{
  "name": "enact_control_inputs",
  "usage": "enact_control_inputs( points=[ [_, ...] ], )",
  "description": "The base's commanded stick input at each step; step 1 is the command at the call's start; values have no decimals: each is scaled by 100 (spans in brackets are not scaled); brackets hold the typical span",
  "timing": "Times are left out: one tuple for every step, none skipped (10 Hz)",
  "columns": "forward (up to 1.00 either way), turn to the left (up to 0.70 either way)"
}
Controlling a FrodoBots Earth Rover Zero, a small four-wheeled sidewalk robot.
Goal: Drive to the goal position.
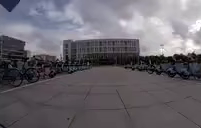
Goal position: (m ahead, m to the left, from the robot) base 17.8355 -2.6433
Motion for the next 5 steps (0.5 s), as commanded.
enact_control_inputs(
  points=[
    [70, 0],
    [70, 0],
    [64, 0],
    [53, 0],
    [54, 0]
  ],
)
